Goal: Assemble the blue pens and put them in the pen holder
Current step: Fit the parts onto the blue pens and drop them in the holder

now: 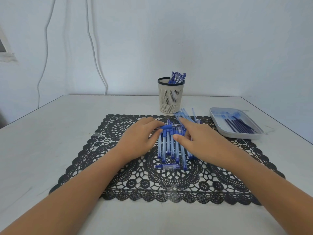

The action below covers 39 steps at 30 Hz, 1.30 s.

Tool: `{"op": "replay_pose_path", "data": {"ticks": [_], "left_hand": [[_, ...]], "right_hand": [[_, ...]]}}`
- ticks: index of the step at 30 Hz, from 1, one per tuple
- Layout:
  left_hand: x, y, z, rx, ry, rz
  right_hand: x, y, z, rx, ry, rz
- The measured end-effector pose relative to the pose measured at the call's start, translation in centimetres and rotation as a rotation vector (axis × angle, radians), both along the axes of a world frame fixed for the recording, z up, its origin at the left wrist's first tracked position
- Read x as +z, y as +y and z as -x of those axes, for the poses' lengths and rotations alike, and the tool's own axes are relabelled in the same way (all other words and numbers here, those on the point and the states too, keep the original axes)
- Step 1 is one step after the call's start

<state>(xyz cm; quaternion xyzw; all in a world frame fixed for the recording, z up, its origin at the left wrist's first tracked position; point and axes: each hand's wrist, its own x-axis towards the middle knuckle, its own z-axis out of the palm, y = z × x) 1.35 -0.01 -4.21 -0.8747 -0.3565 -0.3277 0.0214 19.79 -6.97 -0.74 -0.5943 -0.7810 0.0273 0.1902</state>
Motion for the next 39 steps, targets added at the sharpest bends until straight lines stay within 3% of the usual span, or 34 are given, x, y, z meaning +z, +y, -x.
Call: {"op": "replay_pose_path", "data": {"ticks": [4, 8, 13, 20, 26, 33, 39], "left_hand": [[0.1, 0.3, 0.3, 0.046, -0.044, 0.027], [0.0, 0.5, 0.4, 0.067, -0.061, 0.062], [0.2, 0.3, 0.4, 0.053, -0.077, 0.073], [0.6, -0.3, 0.2, -0.012, -0.091, 0.089], [0.5, -0.5, -0.1, -0.063, -0.067, 0.082], [0.8, -1.4, -0.9, -0.107, -0.03, 0.085], [1.8, -2.0, -1.2, -0.106, -0.134, 0.306]], "right_hand": [[0.9, -1.2, 0.5, 0.194, 0.081, 0.076], [0.5, -1.7, 1.3, 0.381, -0.139, 0.267], [0.7, -1.1, 0.5, 0.296, 0.003, 0.225], [0.7, 1.0, -2.9, -0.053, 0.363, 0.045], [0.5, 1.0, -2.8, -0.02, 0.543, 0.063], [-0.1, 1.3, -2.2, 0.08, 0.551, 0.09], [-0.6, 1.8, -2.1, 0.12, 0.66, 0.051]]}}
